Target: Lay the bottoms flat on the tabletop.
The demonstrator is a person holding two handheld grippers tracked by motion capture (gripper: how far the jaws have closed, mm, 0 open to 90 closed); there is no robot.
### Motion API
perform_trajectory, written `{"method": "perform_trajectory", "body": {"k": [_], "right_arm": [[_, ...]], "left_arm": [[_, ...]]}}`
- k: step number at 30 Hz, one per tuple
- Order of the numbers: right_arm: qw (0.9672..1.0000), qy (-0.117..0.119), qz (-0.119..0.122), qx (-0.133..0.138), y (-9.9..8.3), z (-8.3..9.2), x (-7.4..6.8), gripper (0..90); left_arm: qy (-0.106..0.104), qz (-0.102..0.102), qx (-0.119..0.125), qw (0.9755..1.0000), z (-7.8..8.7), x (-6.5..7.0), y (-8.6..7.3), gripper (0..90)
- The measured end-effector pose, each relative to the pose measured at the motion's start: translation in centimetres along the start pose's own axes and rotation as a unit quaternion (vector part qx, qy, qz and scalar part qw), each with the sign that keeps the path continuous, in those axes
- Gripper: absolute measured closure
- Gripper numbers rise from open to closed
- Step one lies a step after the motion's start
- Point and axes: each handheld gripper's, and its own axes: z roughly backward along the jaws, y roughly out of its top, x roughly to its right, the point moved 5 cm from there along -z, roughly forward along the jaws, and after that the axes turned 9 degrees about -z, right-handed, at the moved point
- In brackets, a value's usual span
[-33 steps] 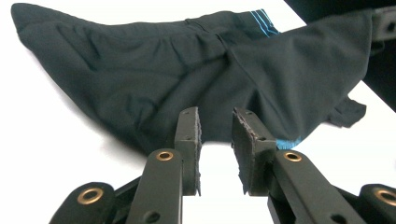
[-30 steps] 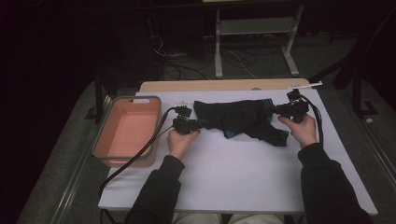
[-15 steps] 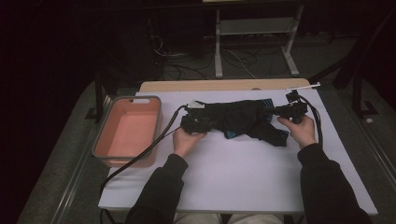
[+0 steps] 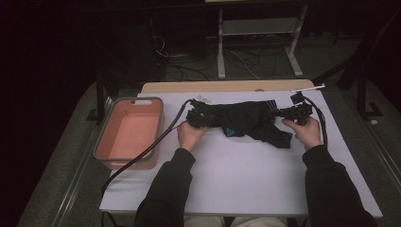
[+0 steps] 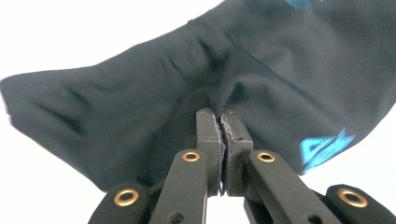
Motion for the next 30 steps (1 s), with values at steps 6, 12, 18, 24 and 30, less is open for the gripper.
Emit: {"method": "perform_trajectory", "body": {"k": [6, 12, 18, 24, 30], "right_arm": [[0.9997, 0.018, -0.013, 0.010, 0.1, 0.3, 0.3, 81.7], [0.9996, 0.016, -0.022, 0.007, 0.0, 0.0, 0.8, 81.8], [0.9994, 0.000, -0.034, -0.003, -0.4, -0.5, 1.8, 81.8], [0.9988, -0.003, -0.049, 0.002, -0.5, -0.3, 2.7, 81.8], [0.9983, -0.004, -0.058, 0.003, -0.6, -0.2, 3.1, 81.7]], "left_arm": [[0.009, 0.077, 0.014, 0.9969, 0.2, -3.2, 1.0, 87.9], [0.021, 0.098, 0.013, 0.9949, -2.2, -3.7, 0.0, 87.8], [0.015, 0.097, 0.003, 0.9951, -3.7, -3.4, -1.3, 86.8], [0.022, 0.056, 0.024, 0.9979, -2.0, -2.2, 0.0, 75.0], [0.008, 0.013, 0.047, 0.9988, 0.2, 0.2, 0.8, 69.7]]}}
